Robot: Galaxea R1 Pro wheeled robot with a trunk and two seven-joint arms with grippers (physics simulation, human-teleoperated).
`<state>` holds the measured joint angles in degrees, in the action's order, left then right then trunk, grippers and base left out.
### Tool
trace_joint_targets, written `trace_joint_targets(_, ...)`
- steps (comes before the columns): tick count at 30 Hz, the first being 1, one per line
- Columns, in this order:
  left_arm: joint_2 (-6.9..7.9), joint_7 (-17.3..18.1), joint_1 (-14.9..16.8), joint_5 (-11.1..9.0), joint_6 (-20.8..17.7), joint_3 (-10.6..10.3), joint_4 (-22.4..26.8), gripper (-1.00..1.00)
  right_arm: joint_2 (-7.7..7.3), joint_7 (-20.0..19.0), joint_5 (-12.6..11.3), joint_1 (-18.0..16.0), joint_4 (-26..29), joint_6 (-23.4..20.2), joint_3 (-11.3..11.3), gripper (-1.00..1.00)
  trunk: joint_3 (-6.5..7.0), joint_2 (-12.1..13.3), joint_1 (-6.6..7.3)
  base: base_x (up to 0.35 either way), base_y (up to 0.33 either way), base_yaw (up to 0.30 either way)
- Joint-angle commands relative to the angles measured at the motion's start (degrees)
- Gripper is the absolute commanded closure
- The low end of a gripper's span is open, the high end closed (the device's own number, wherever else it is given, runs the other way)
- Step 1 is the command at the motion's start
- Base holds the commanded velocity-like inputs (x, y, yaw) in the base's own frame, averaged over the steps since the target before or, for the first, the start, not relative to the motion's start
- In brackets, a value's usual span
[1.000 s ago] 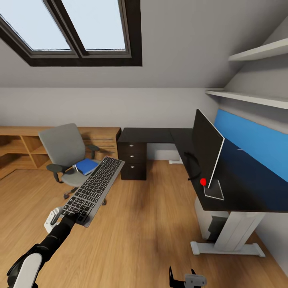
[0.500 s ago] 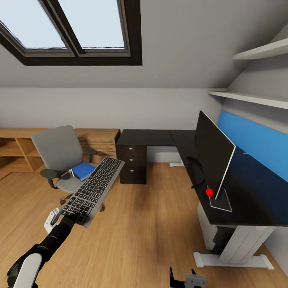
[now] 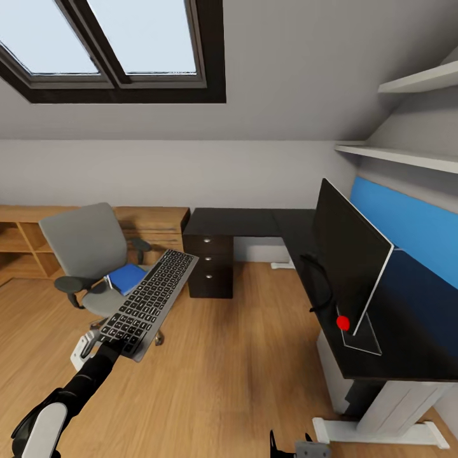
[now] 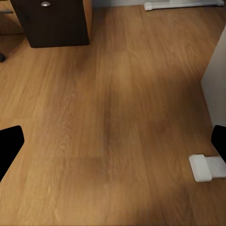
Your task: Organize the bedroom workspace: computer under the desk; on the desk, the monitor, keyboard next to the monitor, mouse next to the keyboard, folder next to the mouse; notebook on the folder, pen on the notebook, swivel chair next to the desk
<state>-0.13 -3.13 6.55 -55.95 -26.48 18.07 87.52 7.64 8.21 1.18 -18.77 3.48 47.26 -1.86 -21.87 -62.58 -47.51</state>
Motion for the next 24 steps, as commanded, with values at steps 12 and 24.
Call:
trace_joint_targets(12, -0.01, -0.36, 0.04, -0.65, -0.36, 0.05, 0.06, 1.00, -0.96, 0.45, 0.11, -0.04, -0.10, 0.11, -0.22, -1.00, -0.06, -0.04, -0.02, 0.026, 0.000, 0.000)
trace_joint_targets(24, 0.14, -0.32, 0.04, -0.49, -0.39, 0.16, 0.10, 1.00, -5.37, 0.79, 0.22, -0.04, -0.51, -6.16, -0.28, -1.00, -0.06, -0.04, -0.02, 0.078, 0.000, 0.000)
